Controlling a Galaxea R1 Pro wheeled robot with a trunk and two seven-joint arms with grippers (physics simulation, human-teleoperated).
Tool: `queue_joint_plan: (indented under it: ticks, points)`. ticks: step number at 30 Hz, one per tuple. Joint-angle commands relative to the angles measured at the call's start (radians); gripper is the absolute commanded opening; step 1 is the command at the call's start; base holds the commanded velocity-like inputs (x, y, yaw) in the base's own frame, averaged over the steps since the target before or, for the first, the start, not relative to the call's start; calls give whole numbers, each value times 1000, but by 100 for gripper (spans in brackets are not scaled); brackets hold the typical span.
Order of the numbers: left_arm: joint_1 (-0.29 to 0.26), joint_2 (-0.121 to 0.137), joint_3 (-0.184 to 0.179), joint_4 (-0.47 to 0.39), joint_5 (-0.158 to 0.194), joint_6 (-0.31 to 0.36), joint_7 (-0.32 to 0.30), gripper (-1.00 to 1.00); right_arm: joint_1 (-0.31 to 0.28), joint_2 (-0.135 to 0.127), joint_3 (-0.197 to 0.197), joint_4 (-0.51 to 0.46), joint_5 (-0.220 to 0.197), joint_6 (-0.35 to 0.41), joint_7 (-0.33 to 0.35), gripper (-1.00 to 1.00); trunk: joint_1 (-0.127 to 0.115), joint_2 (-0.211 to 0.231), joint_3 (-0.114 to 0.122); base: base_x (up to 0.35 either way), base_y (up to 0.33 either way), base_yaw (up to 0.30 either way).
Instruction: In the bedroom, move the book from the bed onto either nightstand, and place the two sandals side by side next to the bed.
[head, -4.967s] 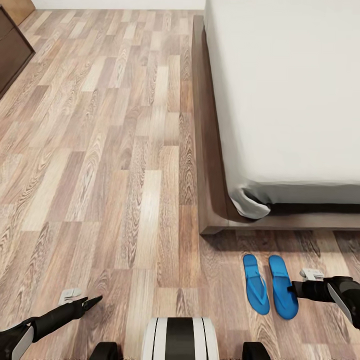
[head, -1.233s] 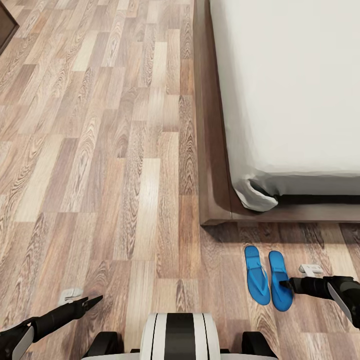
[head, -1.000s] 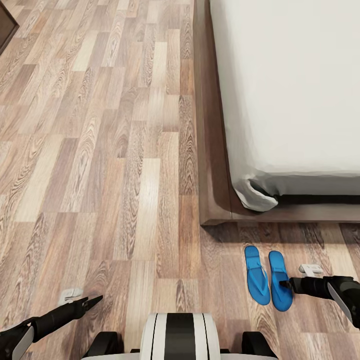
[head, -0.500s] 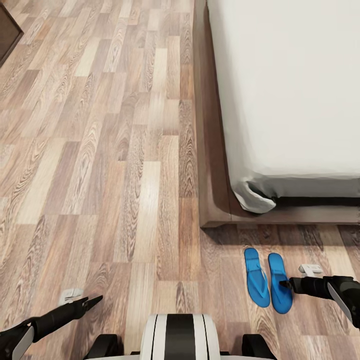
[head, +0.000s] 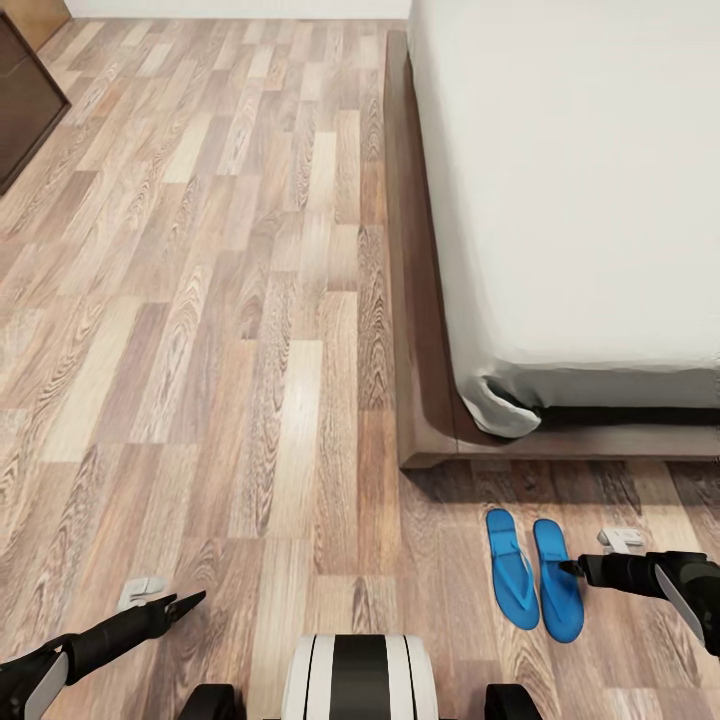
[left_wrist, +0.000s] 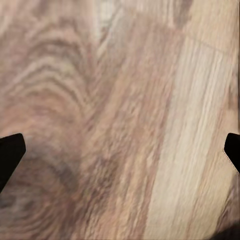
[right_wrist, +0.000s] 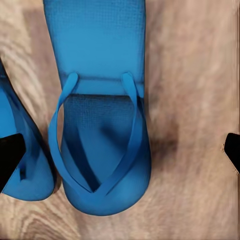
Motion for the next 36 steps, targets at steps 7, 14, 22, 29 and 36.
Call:
queue_joint_plan:
  ticks: [7,14,22,29,36]
  points:
    - [0,0,2,0,5,10,-5,100,0,-1,0,-1,-9,9,0,100,-3,1,27,0,0,0]
    - [0,0,2,0,5,10,-5,100,0,-1,-1,-1,-9,9,0,100,-6,3,54,0,0,0]
    - [0,0,2,0,5,10,-5,100,0,-1,-1,-1,-9,9,0,100,-10,5,85,0,0,0]
    - [0,0,2,0,5,10,-5,100,0,-1,-1,-1,-9,9,0,100,-13,7,112,0,0,0]
    - [0,-1,1,0,4,10,-5,100,0,-1,-3,-3,-12,9,1,100,-16,8,139,0,0,0]
